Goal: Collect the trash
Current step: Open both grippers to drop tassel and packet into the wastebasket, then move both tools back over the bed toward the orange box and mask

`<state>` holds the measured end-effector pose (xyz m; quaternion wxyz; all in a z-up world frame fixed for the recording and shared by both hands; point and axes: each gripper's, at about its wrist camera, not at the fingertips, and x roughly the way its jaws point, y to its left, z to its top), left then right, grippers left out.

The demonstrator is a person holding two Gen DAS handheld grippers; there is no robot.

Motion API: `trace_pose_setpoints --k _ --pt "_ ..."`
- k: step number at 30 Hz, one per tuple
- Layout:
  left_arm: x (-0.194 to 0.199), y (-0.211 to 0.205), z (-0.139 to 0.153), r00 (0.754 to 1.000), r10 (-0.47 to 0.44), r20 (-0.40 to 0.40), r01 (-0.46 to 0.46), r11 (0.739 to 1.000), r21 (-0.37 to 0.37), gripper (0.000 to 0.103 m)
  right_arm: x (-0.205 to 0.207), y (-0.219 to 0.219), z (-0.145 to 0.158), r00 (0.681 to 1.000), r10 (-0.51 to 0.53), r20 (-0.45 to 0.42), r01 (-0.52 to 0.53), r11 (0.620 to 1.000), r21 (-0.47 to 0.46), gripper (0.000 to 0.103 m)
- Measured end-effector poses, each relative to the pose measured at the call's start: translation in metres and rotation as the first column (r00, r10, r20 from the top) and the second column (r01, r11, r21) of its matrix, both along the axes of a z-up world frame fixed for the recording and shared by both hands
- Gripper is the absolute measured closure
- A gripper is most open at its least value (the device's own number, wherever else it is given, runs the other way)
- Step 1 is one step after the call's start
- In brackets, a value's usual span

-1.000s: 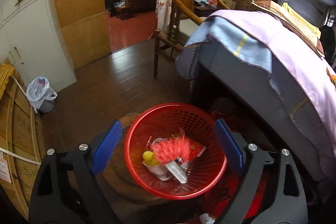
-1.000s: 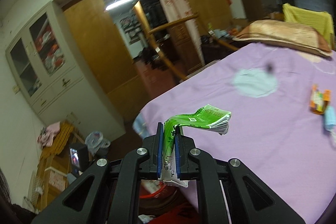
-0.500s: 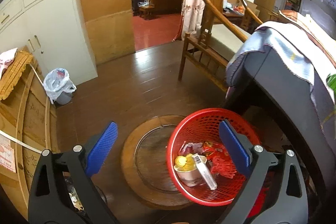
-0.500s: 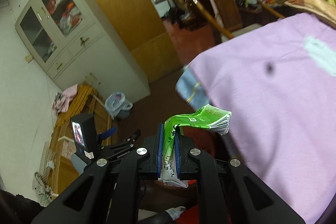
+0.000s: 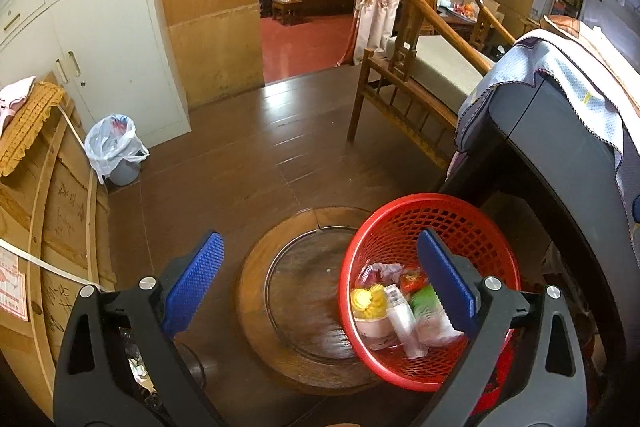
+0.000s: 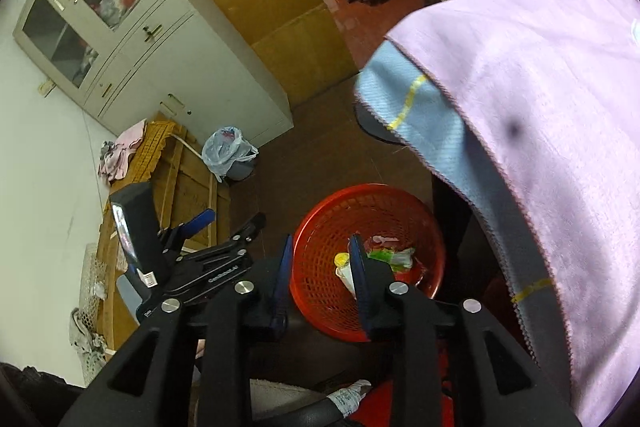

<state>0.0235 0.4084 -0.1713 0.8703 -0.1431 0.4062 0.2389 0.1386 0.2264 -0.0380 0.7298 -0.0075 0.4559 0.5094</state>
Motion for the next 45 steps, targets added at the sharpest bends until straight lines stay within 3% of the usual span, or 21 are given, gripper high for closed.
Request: trace_pose_setpoints --k 9,20,26,29,31,33,38,42,45 --pt "0.004 -0.015 0.013 0.999 -0.032 0.015 0.031 0.999 0.007 0.009 0.001 -0.03 0.015 0.997 -0.056 0.055 0.054 0.998 0.035 0.072" --pt "0.004 -0.066 0.067 0.99 -0.114 0.08 0.106 0.989 0.098 0.008 -0.005 -0.108 0.049 0.98 -0.159 0.119 0.14 0.978 0.154 0.063" --pt "0.002 -0.11 0.102 0.977 -0.184 0.111 0.163 0.971 0.173 0.007 -0.012 -0.174 0.065 0.954 -0.254 0.16 0.212 0.947 0.242 0.047" --pt "0.0 -0.137 0.115 0.967 -0.227 0.116 0.199 0.957 0.21 0.007 -0.017 -0.216 0.072 0.925 -0.335 0.18 0.275 0.916 0.292 0.032" --pt "0.0 -0.154 0.122 0.96 -0.257 0.115 0.227 0.948 0.222 0.007 -0.019 -0.248 0.074 0.895 -0.404 0.187 0.331 0.884 0.329 0.011" --pt "0.002 -0.168 0.125 0.953 -0.283 0.111 0.253 0.941 0.226 0.007 -0.019 -0.279 0.074 0.857 -0.479 0.188 0.395 0.847 0.355 0.005" --pt "0.02 -0.211 0.13 0.929 -0.36 0.09 0.335 0.917 0.217 0.007 -0.008 -0.354 0.064 0.79 -0.585 0.184 0.509 0.792 0.336 0.005" --pt "0.045 -0.245 0.13 0.9 -0.431 0.073 0.41 0.889 0.204 0.007 0.011 -0.4 0.047 0.715 -0.665 0.215 0.618 0.745 0.25 0.005" --pt "0.078 -0.282 0.129 0.862 -0.505 0.044 0.489 0.851 0.191 0.007 0.03 -0.429 0.024 0.671 -0.708 0.222 0.689 0.705 0.165 0.005"
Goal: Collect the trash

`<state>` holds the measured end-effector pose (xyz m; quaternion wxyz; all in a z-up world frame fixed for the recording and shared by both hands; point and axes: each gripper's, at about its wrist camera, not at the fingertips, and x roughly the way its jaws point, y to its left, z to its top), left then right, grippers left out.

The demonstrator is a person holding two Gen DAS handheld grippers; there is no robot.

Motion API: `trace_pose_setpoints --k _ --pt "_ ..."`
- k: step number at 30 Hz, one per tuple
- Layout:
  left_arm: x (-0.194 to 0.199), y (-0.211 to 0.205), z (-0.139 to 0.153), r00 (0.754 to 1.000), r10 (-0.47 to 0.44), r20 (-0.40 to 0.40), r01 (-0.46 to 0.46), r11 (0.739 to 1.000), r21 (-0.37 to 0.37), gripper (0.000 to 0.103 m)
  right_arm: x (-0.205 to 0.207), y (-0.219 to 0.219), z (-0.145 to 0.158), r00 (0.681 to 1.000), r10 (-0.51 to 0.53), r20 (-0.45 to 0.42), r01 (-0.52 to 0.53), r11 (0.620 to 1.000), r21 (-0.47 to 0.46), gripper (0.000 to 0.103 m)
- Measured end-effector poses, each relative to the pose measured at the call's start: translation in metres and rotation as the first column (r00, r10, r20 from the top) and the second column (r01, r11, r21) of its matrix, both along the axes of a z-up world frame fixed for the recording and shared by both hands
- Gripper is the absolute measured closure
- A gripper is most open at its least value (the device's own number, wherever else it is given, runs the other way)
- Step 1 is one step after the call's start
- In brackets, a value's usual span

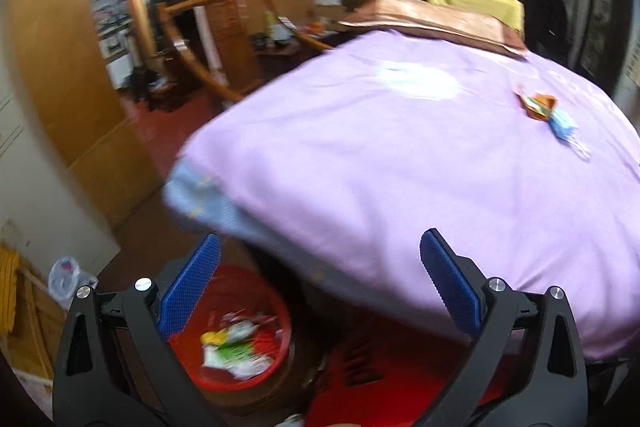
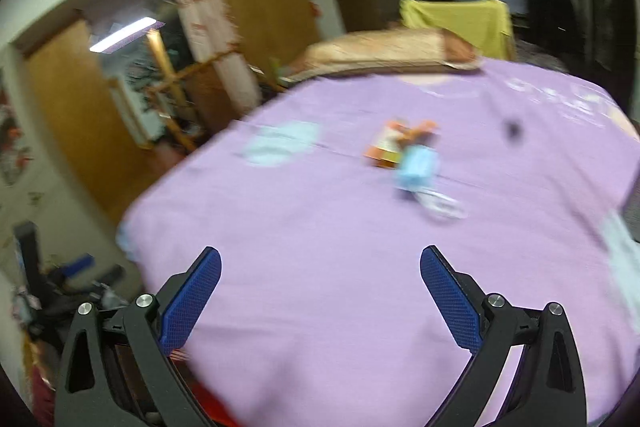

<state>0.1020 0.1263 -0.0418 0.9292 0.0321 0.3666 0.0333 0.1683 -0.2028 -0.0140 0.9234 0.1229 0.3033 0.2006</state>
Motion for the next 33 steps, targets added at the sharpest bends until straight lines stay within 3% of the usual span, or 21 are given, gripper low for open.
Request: trace_pose_setpoints --k 4,11,17,19,23,26,33 --pt "0.041 -0.046 -0.001 0.996 -0.091 -0.02 0.092 0.995 0.039 0.007 0.026 -0.026 -0.029 0.993 -0.075 -0.088 0.069 0.995 -0.068 0.005" --pt "0.121 -0.131 -0.004 0.973 -0.222 -0.069 0.226 0.972 0.064 0.007 0.061 -0.043 -0.062 0.981 -0.117 -0.156 0.095 0.985 -0.146 0.005" --pt "0.179 -0.189 0.002 0.942 -0.323 -0.09 0.322 0.946 -0.028 0.007 0.071 -0.047 -0.073 0.973 -0.093 -0.21 0.066 0.989 -0.13 0.005" --pt "0.2 -0.216 0.004 0.923 -0.373 -0.093 0.368 0.927 -0.07 0.007 0.071 -0.048 -0.074 0.969 -0.091 -0.23 0.065 0.991 -0.117 0.005" --pt "0.23 -0.262 -0.003 0.895 -0.429 -0.123 0.421 0.903 -0.087 0.007 0.074 -0.049 -0.077 0.963 -0.085 -0.254 0.06 0.993 -0.106 0.004" --pt "0.257 -0.288 -0.013 0.887 -0.436 -0.15 0.426 0.9 -0.097 0.007 0.075 -0.044 -0.077 0.962 -0.091 -0.257 0.055 0.988 -0.142 0.004" --pt "0.294 -0.295 -0.043 0.869 -0.439 -0.227 0.408 0.897 -0.172 0.006 0.075 -0.036 -0.075 0.962 -0.094 -0.257 0.045 0.98 -0.192 0.004"
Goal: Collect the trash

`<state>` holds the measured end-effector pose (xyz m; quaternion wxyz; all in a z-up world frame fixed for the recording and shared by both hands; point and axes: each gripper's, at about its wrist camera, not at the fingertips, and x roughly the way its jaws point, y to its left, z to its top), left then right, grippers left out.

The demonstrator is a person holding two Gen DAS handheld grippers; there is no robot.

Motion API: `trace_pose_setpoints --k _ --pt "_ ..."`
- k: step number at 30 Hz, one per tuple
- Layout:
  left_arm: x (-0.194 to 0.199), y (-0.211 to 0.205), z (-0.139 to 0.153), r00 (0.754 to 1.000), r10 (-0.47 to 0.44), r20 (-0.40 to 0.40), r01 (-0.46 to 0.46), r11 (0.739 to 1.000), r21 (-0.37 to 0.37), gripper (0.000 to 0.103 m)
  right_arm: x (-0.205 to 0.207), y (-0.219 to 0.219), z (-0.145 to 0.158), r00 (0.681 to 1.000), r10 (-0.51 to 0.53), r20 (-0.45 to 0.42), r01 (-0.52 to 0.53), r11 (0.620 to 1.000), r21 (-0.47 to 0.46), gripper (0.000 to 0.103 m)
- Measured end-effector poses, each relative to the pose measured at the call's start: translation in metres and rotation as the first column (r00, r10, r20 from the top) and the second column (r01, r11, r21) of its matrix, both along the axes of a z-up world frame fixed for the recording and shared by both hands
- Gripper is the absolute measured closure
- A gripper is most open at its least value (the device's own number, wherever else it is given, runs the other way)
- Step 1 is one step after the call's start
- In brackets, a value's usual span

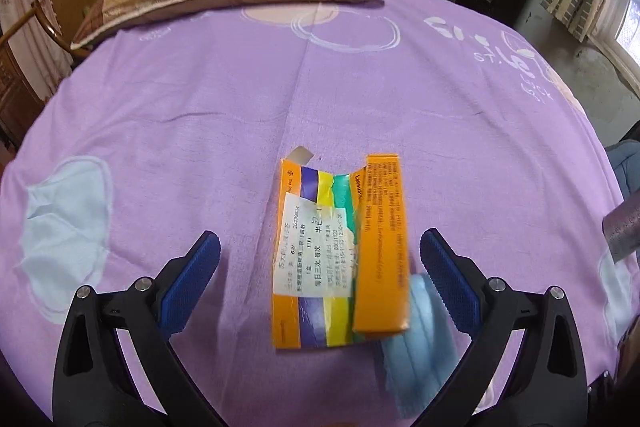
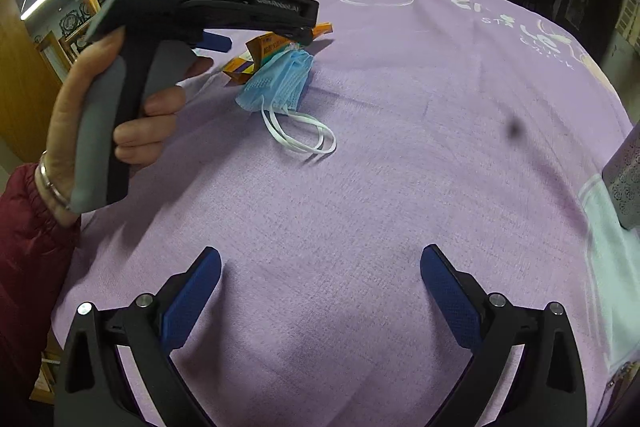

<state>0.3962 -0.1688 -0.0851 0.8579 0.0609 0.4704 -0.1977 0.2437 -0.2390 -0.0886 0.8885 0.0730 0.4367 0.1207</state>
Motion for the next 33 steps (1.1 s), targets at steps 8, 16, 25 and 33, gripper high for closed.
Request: trace_pose_setpoints --k 8,16,25,33 --pt "0.001 0.012 -0.006 0.999 -0.037 -0.036 0.035 0.999 -0.041 0.006 0.001 0.002 0.0 1.0 0.005 -0.002 -0.005 1.0 -0.02 0.004" --pt "-0.001 0.02 -0.001 0.998 -0.05 -0.034 0.047 0.995 -0.09 0.028 0.002 0.002 0.0 1.0 0.007 -0.004 -0.007 1.0 -0.025 0.004" --pt "-0.007 0.075 0.014 1.0 0.008 -0.014 -0.01 0.986 -0.165 0.052 0.002 0.001 -0.001 1.0 0.012 -0.003 -0.012 1.0 -0.026 0.004" --pt "-0.015 0.1 0.021 0.999 0.026 0.035 -0.02 0.986 -0.166 0.022 0.004 0.004 -0.001 1.0 0.014 -0.007 -0.014 0.999 -0.047 0.004"
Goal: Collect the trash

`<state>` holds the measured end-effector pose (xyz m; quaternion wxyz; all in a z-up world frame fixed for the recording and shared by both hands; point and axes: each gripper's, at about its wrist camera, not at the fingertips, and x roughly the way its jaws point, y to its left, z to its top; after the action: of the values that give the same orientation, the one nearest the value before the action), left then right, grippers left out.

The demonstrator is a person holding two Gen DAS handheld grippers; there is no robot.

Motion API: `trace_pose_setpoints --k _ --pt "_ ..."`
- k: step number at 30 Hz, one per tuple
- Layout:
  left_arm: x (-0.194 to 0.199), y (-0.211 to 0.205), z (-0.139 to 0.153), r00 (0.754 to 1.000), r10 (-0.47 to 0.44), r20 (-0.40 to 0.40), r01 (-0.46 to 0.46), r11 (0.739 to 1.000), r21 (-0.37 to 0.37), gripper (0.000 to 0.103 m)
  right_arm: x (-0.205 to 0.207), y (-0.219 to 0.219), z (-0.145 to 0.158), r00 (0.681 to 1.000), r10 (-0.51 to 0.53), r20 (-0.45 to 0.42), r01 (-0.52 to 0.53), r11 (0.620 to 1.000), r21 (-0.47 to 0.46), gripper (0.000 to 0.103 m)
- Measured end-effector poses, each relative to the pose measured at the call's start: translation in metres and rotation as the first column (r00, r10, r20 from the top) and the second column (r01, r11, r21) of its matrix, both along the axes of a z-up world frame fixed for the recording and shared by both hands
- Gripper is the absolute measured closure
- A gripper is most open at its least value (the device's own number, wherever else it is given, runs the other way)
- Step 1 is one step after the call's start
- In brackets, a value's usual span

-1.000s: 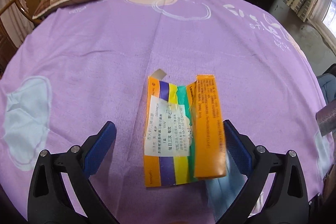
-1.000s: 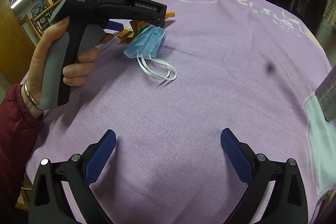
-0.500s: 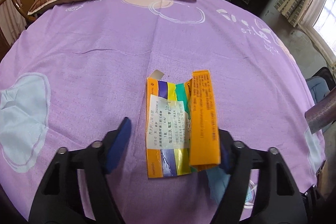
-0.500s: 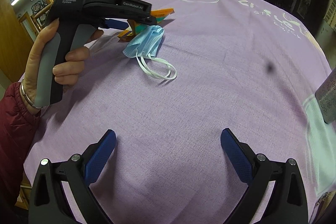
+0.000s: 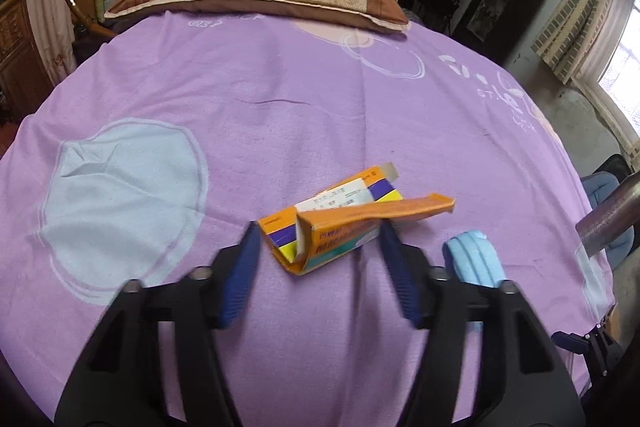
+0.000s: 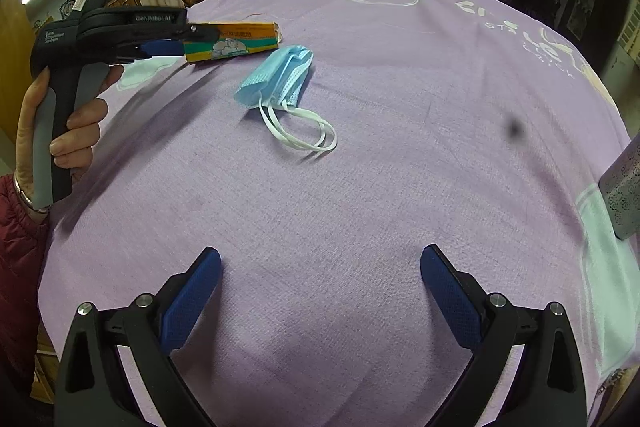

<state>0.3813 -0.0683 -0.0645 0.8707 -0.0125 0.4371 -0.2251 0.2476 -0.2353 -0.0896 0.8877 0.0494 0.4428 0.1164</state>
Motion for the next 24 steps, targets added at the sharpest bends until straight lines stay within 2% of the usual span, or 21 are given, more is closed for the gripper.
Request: trace_pose_setpoints --k 2,6,9,13,15,20,22,24 --pt "-0.003 -0.007 0.005 0.999 -0.004 0.036 0.004 1.0 -0.001 0.009 0.0 0.0 0.0 1.0 0.0 0.0 0.0 1.0 0.0 0.004" --pt "-0.004 -0.027 0.004 0.995 -0.05 0.089 0.044 0.997 0.07 0.007 0.0 0.001 0.0 1.0 0.0 0.0 0.0 1.0 -0.003 0.004" --pt "0.002 -0.036 -0.008 0.996 -0.073 0.049 0.067 0.992 0.109 0.007 -0.001 0.003 0.001 1.0 0.001 -0.001 -0.001 1.0 -0.008 0.004" --pt "0.001 -0.039 -0.016 0.987 -0.157 -0.033 0.158 0.986 0.046 0.007 -0.001 0.003 0.001 1.0 0.001 -0.001 -0.001 1.0 -0.01 0.004" --pt "-0.007 -0.044 -0.015 0.98 -0.196 -0.028 0.197 0.979 0.055 0.007 -0.001 0.002 0.001 1.0 0.001 -0.001 -0.001 1.0 -0.01 0.004" --pt "-0.031 -0.052 -0.01 0.932 -0.354 -0.077 0.349 0.934 -0.074 0.007 -0.002 0.002 0.001 1.0 0.001 -0.001 -0.001 1.0 -0.01 0.004" --pt "-0.033 -0.051 -0.005 0.938 -0.342 -0.052 0.338 0.938 -0.073 0.007 -0.002 0.003 0.001 1.0 0.002 -0.001 -0.002 1.0 -0.01 0.004" --pt "-0.03 -0.046 -0.003 0.961 -0.275 -0.027 0.273 0.961 -0.046 0.007 -0.002 0.003 0.001 1.0 0.001 -0.001 -0.001 1.0 -0.011 0.004"
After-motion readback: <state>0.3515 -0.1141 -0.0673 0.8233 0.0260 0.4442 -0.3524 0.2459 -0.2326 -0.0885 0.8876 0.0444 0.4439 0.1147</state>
